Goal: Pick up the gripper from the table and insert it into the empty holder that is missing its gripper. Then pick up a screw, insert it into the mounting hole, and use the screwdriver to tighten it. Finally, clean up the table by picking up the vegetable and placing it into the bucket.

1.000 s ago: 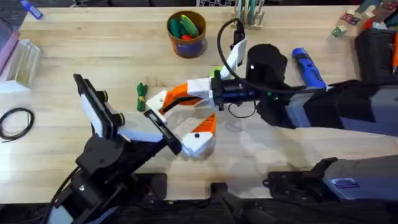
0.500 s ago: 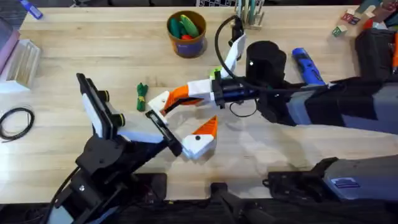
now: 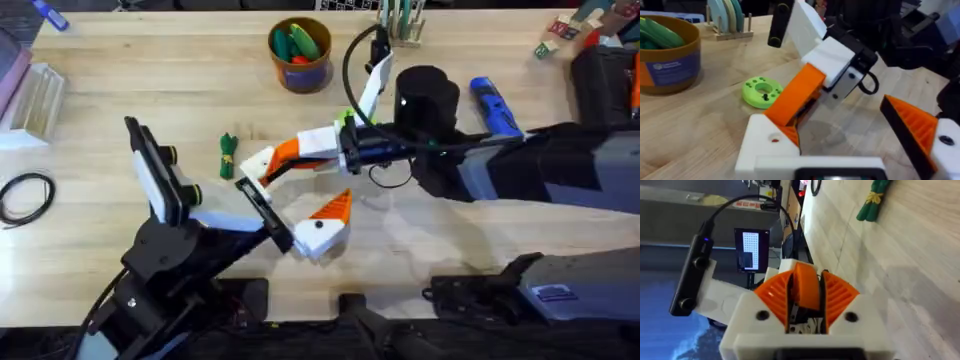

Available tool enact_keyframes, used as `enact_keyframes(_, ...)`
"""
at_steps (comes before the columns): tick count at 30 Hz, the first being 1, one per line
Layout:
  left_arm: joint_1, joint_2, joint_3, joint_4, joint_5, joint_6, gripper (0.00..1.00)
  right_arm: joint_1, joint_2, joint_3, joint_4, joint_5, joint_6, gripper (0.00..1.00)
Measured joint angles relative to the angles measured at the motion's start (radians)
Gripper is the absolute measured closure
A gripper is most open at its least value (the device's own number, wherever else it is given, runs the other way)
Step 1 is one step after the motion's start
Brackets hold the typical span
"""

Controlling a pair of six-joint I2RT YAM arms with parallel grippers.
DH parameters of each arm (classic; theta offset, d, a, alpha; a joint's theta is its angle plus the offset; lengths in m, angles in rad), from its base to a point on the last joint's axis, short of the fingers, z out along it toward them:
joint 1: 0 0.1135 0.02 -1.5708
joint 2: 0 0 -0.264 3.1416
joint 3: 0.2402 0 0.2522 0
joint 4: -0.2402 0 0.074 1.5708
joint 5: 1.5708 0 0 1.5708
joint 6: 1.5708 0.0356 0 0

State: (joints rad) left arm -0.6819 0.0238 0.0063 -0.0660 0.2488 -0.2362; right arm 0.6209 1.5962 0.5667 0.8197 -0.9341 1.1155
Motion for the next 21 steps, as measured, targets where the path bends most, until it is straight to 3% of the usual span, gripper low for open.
enact_keyframes(4,0.0,-0.007,0.0,0.003,0.023,0.006,0.012,0.0,0.011,0.0,0.023,-0.042,-0.006,0.533)
enact_keyframes(9,-0.024,-0.011,0.0,0.01,0.138,0.019,0.012,0.025,0.016,0.0,0.048,-0.122,-0.008,0.37)
enact_keyframes(10,-0.029,-0.011,0.0,0.012,0.183,0.027,0.013,0.029,0.021,0.0,0.071,-0.145,-0.008,0.287)
enact_keyframes(15,-0.029,-0.011,0.0,0.013,0.209,0.031,0.012,0.024,0.021,0.0,0.089,-0.157,-0.009,0.096)
enact_keyframes(21,-0.029,-0.011,0.0,0.013,0.215,0.034,0.012,-0.065,0.021,0.0,0.092,-0.129,-0.061,0.049)
